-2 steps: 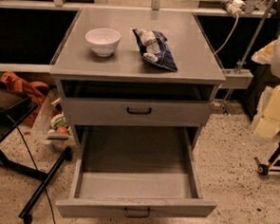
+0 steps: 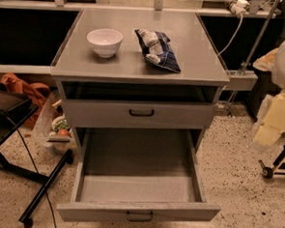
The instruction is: Close middle drawer
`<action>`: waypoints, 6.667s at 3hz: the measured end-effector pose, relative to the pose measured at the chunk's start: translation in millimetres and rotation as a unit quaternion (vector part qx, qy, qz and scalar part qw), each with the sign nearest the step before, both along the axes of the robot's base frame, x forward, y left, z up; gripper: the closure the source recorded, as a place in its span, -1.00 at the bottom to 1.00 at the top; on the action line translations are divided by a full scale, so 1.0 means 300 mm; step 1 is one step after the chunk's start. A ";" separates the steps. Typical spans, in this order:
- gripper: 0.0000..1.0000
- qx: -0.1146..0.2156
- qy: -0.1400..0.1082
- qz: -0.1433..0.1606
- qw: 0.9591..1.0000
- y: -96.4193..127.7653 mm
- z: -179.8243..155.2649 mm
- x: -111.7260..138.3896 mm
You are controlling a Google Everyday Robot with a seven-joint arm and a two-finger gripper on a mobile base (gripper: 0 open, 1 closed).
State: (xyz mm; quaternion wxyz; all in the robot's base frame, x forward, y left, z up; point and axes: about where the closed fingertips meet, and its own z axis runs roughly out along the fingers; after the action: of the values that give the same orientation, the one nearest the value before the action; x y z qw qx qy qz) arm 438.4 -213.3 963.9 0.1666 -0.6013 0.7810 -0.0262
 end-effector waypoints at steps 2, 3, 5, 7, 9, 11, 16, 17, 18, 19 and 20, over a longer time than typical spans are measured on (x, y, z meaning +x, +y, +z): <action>-0.62 0.086 0.049 0.016 0.995 0.167 -0.392 -0.052; -0.15 0.126 0.074 0.022 0.989 0.300 -0.629 -0.100; 0.77 0.145 0.081 0.010 0.986 0.431 -0.906 -0.105; 1.00 0.178 0.077 0.003 0.981 0.434 -0.938 -0.099; 1.00 0.307 0.140 0.029 0.941 0.629 -1.239 -0.130; 1.00 0.369 0.208 0.059 0.904 0.846 -1.500 -0.147; -0.31 0.323 0.169 0.118 0.924 1.028 -1.683 -0.065; -0.78 0.324 0.135 0.134 0.927 1.040 -1.666 0.052; -1.00 0.329 0.119 0.138 0.927 1.048 -1.675 0.153; -1.00 0.338 0.112 0.136 0.925 1.043 -1.685 0.204; -1.00 0.346 0.091 0.137 0.924 1.026 -1.641 0.222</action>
Offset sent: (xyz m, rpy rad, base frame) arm -0.0342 0.0927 -0.2284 0.3143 0.2258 0.0590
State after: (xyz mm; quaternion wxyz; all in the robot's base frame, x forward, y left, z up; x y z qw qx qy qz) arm 505.0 94.5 471.5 0.2939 -0.6071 0.6636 0.3235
